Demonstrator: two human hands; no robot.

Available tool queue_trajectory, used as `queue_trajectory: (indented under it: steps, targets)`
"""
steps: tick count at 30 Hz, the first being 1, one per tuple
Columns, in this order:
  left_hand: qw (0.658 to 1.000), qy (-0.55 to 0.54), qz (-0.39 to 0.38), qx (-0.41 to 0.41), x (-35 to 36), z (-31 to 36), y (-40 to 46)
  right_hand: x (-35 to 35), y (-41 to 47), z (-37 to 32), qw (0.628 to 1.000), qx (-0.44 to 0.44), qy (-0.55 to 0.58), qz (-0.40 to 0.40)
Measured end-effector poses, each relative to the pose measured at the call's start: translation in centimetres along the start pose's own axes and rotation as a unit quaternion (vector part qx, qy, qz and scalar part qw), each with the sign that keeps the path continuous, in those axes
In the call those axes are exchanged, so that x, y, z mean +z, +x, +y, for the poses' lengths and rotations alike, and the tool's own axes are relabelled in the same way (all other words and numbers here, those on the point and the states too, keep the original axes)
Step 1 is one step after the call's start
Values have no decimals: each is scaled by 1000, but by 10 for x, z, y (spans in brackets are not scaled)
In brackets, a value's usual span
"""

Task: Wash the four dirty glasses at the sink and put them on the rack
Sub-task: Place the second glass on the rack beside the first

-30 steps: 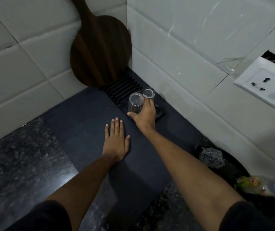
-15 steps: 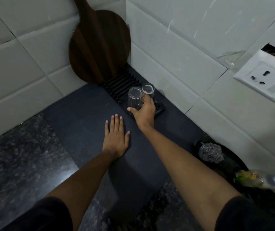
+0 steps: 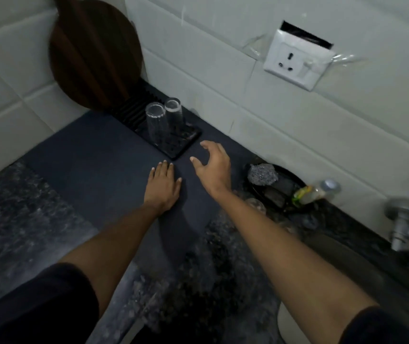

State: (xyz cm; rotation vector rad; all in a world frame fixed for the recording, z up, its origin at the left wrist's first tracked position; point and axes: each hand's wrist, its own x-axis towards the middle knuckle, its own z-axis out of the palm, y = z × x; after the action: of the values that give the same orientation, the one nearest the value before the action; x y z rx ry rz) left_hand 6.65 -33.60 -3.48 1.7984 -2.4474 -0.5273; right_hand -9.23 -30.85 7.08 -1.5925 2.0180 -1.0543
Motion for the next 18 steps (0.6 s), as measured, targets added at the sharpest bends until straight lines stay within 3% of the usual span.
queue_trajectory:
  steps: [7,10,13,18]
  targets:
    - [996,-26,-2,90,39,97,-70,-94,-69,53,995,0,-42,86]
    - [995,-7,-15,102,57,122,-95,-124,-97,79,991,49,-58,108]
    - [994,23,-21,102,73,139,-116,-148,-123,102,991,92,-85,56]
    - [991,83,-12,107,89,140,-128,-155,-150,130,974,171,-102,-112]
